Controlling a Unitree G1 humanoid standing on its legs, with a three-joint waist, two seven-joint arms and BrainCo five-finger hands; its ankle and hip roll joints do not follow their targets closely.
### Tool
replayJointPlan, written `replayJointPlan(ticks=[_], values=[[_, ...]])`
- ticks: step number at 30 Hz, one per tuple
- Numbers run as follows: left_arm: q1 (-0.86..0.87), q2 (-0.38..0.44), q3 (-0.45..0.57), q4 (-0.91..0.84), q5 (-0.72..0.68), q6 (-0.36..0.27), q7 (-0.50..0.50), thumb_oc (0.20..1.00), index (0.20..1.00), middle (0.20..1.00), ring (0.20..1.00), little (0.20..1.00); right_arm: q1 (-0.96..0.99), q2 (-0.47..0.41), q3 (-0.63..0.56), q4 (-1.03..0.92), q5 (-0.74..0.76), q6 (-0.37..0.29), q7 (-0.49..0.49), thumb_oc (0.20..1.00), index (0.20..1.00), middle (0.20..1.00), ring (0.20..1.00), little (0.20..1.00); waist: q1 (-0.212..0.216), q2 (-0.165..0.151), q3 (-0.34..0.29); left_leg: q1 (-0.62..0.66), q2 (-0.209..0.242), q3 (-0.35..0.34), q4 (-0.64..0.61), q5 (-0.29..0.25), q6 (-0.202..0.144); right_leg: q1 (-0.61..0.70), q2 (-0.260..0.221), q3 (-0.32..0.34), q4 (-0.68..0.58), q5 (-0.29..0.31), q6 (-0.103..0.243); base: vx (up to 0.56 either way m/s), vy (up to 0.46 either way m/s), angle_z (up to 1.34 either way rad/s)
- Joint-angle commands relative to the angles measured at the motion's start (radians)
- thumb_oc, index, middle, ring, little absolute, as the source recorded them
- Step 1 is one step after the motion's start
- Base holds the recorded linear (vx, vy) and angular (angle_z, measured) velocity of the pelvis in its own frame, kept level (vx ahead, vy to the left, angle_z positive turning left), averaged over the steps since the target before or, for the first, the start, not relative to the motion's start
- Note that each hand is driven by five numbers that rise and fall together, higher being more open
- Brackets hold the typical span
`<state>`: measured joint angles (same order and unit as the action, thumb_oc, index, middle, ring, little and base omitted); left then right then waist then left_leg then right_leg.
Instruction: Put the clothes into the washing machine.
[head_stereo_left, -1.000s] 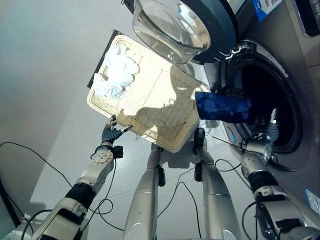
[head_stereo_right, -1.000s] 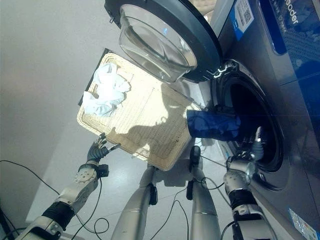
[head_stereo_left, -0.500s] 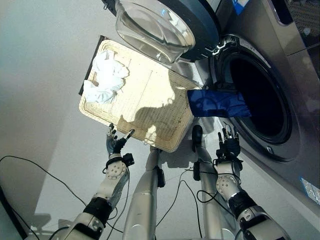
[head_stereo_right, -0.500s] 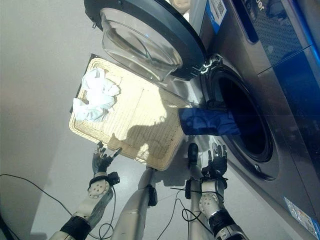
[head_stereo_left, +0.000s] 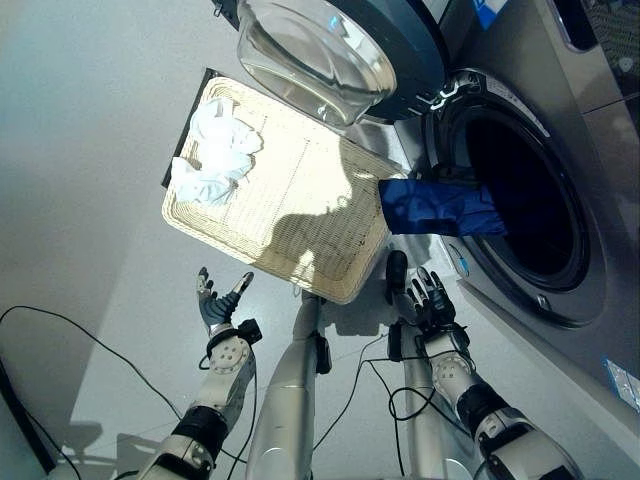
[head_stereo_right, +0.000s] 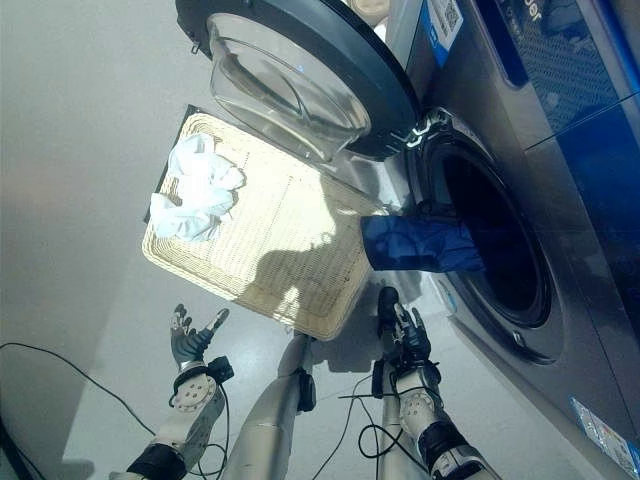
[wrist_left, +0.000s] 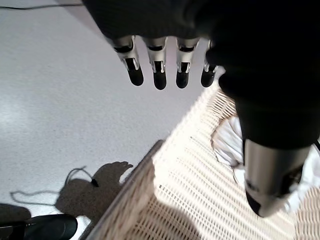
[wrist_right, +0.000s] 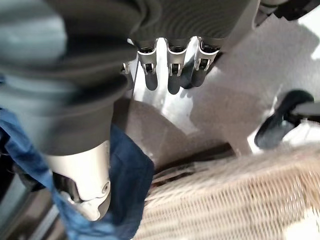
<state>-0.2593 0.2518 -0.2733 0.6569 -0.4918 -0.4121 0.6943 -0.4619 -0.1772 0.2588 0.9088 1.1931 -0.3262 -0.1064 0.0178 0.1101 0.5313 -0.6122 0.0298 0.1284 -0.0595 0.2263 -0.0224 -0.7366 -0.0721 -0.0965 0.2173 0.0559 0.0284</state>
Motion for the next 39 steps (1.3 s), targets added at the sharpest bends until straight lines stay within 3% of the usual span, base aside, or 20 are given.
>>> replayJointPlan(ticks=[1, 2, 3, 7, 9, 14, 19, 24, 29, 35, 38, 39], values=[[-0.005, 0.002, 0.043, 0.023, -0.067, -0.075, -0.044, 1.000, 1.000, 1.000, 1.000, 1.000, -0.039, -0.033, -0.082, 0.061, 0.064, 0.058, 0.037, 1.000, 1.000, 1.000, 1.000, 1.000, 0.028, 0.056, -0.011, -0.062, -0.085, -0.043, 0.043, -0.035, -0.040, 0.014, 0.000, -0.062, -0.091, 0.068, 0.056, 0.01, -0.072, 0.15], [-0.005, 0.002, 0.043, 0.023, -0.067, -0.075, -0.044, 1.000, 1.000, 1.000, 1.000, 1.000, -0.039, -0.033, -0.082, 0.061, 0.064, 0.058, 0.037, 1.000, 1.000, 1.000, 1.000, 1.000, 0.028, 0.056, -0.011, -0.062, -0.085, -0.043, 0.043, -0.035, -0.040, 0.014, 0.000, -0.062, -0.091, 0.068, 0.056, 0.02, -0.114, 0.31], [-0.006, -0.004, 0.054, 0.043, -0.091, -0.106, -0.076, 1.000, 1.000, 1.000, 1.000, 1.000, -0.071, -0.051, -0.137, 0.123, 0.134, 0.116, 0.068, 1.000, 1.000, 1.000, 1.000, 1.000, 0.040, 0.063, -0.011, -0.076, -0.086, -0.052, 0.045, -0.032, -0.040, 0.001, 0.002, -0.070, -0.072, 0.057, 0.056, 0.02, -0.075, 0.21], [-0.013, -0.010, 0.054, 0.052, -0.097, -0.118, -0.100, 1.000, 1.000, 1.000, 1.000, 1.000, -0.121, -0.081, -0.196, 0.173, 0.222, 0.143, 0.067, 1.000, 1.000, 1.000, 1.000, 1.000, 0.056, 0.076, -0.011, -0.114, -0.087, -0.061, 0.056, -0.026, -0.042, -0.036, -0.001, -0.084, -0.041, 0.050, 0.058, 0.03, -0.085, 0.23], [-0.011, -0.014, 0.036, 0.056, -0.077, -0.121, -0.095, 1.000, 1.000, 1.000, 1.000, 1.000, -0.149, -0.098, -0.233, 0.188, 0.309, 0.131, 0.049, 1.000, 1.000, 1.000, 1.000, 1.000, 0.065, 0.085, -0.011, -0.144, -0.089, -0.068, 0.065, -0.022, -0.042, -0.069, 0.001, -0.089, -0.012, 0.044, 0.057, 0.03, -0.101, 0.22], [-0.011, -0.013, -0.002, 0.031, -0.062, -0.118, -0.079, 1.000, 1.000, 1.000, 1.000, 1.000, -0.198, -0.127, -0.275, 0.194, 0.363, 0.098, 0.048, 1.000, 1.000, 1.000, 1.000, 1.000, 0.080, 0.104, -0.011, -0.205, -0.091, -0.079, 0.078, -0.016, -0.041, -0.137, 0.006, -0.089, 0.029, 0.037, 0.054, 0.04, -0.102, 0.17], [-0.008, -0.007, -0.046, -0.013, -0.004, -0.099, -0.079, 1.000, 1.000, 1.000, 1.000, 1.000, -0.245, -0.153, -0.273, 0.175, 0.330, 0.071, 0.025, 1.000, 1.000, 1.000, 1.000, 1.000, 0.090, 0.120, -0.011, -0.241, -0.096, -0.088, 0.109, -0.027, -0.040, -0.183, 0.000, -0.086, 0.059, 0.024, 0.054, 0.03, -0.075, 0.09], [-0.037, 0.031, -0.101, -0.097, 0.008, -0.066, -0.064, 1.000, 1.000, 1.000, 1.000, 1.000, -0.349, -0.229, -0.268, 0.186, 0.285, 0.088, 0.063, 1.000, 1.000, 1.000, 1.000, 1.000, 0.109, 0.138, -0.011, -0.303, -0.093, -0.097, 0.142, -0.024, -0.036, -0.246, -0.008, -0.088, 0.082, 0.029, 0.049, 0.03, -0.068, 0.02], [-0.067, 0.078, -0.127, -0.193, 0.003, -0.024, -0.039, 1.000, 1.000, 1.000, 1.000, 1.000, -0.447, -0.308, -0.278, 0.203, 0.401, 0.075, 0.119, 1.000, 1.000, 1.000, 1.000, 1.000, 0.125, 0.152, -0.011, -0.347, -0.096, -0.113, 0.160, -0.032, -0.033, -0.297, -0.014, -0.080, 0.116, 0.015, 0.051, 0.03, -0.061, 0.06], [-0.063, 0.134, -0.120, -0.286, 0.005, 0.012, -0.025, 1.000, 1.000, 1.000, 1.000, 1.000, -0.496, -0.363, -0.300, 0.116, 0.595, -0.011, 0.168, 1.000, 1.000, 1.000, 1.000, 1.000, 0.133, 0.157, -0.011, -0.398, -0.104, -0.130, 0.193, -0.047, -0.027, -0.350, -0.024, -0.077, 0.143, 0.005, 0.050, 0.02, -0.042, 0.05], [-0.043, 0.152, -0.108, -0.313, 0.004, 0.016, -0.024, 1.000, 1.000, 1.000, 1.000, 1.000, -0.495, -0.373, -0.311, 0.048, 0.646, -0.095, 0.157, 1.000, 1.000, 1.000, 1.000, 1.000, 0.133, 0.155, -0.011, -0.410, -0.101, -0.129, 0.193, -0.049, -0.025, -0.366, -0.026, -0.078, 0.155, 0.000, 0.049, 0.01, -0.008, 0.04], [-0.026, 0.158, -0.096, -0.330, 0.006, 0.017, -0.029, 1.000, 1.000, 1.000, 1.000, 1.000, -0.489, -0.381, -0.321, 0.003, 0.660, -0.163, 0.153, 1.000, 1.000, 1.000, 1.000, 1.000, 0.132, 0.153, -0.011, -0.414, -0.098, -0.128, 0.192, -0.049, -0.024, -0.371, -0.027, -0.079, 0.161, -0.001, 0.049, 0.00, -0.007, 0.03]])
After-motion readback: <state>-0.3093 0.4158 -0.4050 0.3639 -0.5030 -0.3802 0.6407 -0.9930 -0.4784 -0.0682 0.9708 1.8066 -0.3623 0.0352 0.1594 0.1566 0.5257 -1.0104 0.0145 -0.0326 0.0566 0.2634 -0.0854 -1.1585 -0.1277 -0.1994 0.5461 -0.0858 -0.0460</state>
